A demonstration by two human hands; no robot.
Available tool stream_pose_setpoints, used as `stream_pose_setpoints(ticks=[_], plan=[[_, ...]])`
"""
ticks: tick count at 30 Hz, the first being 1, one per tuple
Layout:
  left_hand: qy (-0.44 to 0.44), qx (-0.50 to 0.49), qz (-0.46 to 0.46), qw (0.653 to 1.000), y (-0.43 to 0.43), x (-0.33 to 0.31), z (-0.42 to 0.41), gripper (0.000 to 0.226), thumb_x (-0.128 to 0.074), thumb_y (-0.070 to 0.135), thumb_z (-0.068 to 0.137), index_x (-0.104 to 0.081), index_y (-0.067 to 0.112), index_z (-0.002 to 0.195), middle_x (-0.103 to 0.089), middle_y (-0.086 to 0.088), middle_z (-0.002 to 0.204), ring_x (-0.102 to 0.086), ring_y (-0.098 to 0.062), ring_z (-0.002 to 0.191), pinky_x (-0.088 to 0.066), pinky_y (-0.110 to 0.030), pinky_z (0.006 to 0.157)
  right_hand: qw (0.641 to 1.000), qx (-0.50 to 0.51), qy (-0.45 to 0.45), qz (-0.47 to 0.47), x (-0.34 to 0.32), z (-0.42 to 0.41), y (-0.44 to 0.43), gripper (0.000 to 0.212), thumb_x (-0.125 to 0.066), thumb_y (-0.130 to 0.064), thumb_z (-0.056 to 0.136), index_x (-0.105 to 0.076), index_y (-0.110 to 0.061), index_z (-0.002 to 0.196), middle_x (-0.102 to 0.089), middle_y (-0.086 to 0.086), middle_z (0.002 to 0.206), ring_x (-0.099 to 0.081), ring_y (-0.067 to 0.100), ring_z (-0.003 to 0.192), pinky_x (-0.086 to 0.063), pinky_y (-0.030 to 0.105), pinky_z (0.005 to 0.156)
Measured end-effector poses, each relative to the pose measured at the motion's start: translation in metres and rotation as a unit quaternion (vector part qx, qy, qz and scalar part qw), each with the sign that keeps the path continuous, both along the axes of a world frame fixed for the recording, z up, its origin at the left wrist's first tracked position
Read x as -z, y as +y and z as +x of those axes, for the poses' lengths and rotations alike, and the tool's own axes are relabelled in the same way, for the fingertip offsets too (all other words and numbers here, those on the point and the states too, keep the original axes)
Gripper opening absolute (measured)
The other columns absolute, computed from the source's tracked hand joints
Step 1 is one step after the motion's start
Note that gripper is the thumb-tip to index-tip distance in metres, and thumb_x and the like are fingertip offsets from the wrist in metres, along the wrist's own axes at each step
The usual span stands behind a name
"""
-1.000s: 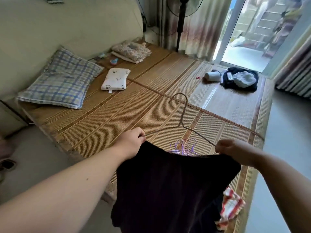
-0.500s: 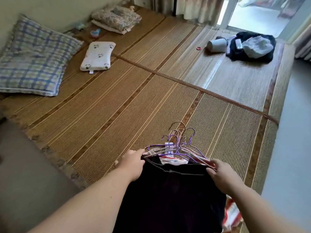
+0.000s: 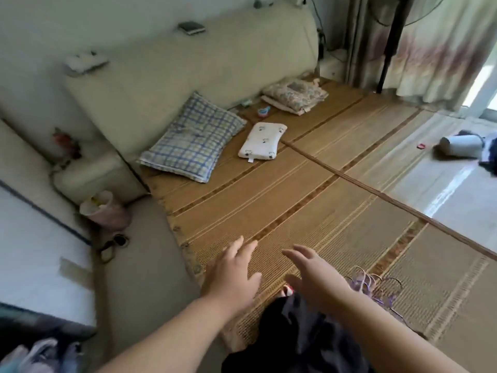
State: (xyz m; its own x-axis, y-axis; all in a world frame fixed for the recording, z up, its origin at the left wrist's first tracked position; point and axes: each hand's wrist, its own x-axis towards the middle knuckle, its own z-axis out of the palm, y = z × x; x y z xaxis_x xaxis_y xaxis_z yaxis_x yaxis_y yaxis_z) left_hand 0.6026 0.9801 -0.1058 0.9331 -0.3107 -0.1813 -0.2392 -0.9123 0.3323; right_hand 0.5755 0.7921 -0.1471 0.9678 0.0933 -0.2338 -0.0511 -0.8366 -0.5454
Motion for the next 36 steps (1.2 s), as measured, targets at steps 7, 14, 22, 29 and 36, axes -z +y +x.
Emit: stream_pose_setpoints(ticks=[7,14,22,29,36], plan=[[-0.198,-0.104,0.047,0.974,0.141,-0.12,-0.003,0.066,-0.055,0.039,0.084,-0.029,0.037,0.144,-0.027,0.003,0.154,-0.024,-0.017,0.14,-0.026,-0.039,0.113,0.96,-0.192,-0.203,0.037,-0.129,0.053,0.175,0.061,-0.05,-0.05,0.09,-0.022,-0.04,0.143,-0.025,-0.007,0.152,-0.031,0.015,0.137,-0.034,0.034,0.111],[-0.285,-0.231,0.147,0.919,0.313,-0.201,-0.073,0.066,-0.051,0.049,0.081,-0.028,0.04,0.143,-0.021,0.006,0.155,-0.02,-0.014,0.141,-0.024,-0.04,0.113,0.901,-0.309,-0.297,0.074,-0.199,0.055,0.357,0.063,-0.055,-0.045,0.085,-0.026,-0.043,0.141,-0.028,-0.011,0.149,-0.031,0.015,0.136,-0.031,0.033,0.11],[-0.363,-0.367,0.209,0.831,0.451,-0.273,-0.184,0.066,-0.053,0.057,0.08,-0.027,0.044,0.14,-0.017,0.009,0.154,-0.02,-0.014,0.139,-0.024,-0.037,0.113,0.834,-0.385,-0.373,0.126,-0.267,0.01,0.538,0.056,-0.052,-0.048,0.087,-0.031,-0.044,0.139,-0.031,-0.011,0.149,-0.027,0.015,0.137,-0.024,0.036,0.108],[-0.454,-0.42,0.299,0.726,0.508,-0.36,-0.233,0.06,-0.066,0.048,0.072,-0.055,0.03,0.128,-0.042,-0.008,0.144,-0.036,-0.03,0.134,-0.036,-0.048,0.105,0.754,-0.458,-0.426,0.2,-0.352,-0.016,0.641,0.056,-0.051,-0.045,0.087,-0.033,-0.042,0.14,-0.032,-0.011,0.147,-0.027,0.015,0.137,-0.023,0.035,0.11],[-0.549,-0.424,0.418,0.586,0.542,-0.428,-0.258,0.049,-0.049,0.045,0.072,-0.065,0.024,0.114,-0.054,-0.012,0.132,-0.034,-0.034,0.133,-0.036,-0.054,0.104,0.679,-0.519,-0.45,0.258,-0.411,0.003,0.73,0.056,-0.052,-0.046,0.087,-0.034,-0.038,0.14,-0.034,-0.006,0.146,-0.032,0.019,0.135,-0.03,0.04,0.109]])
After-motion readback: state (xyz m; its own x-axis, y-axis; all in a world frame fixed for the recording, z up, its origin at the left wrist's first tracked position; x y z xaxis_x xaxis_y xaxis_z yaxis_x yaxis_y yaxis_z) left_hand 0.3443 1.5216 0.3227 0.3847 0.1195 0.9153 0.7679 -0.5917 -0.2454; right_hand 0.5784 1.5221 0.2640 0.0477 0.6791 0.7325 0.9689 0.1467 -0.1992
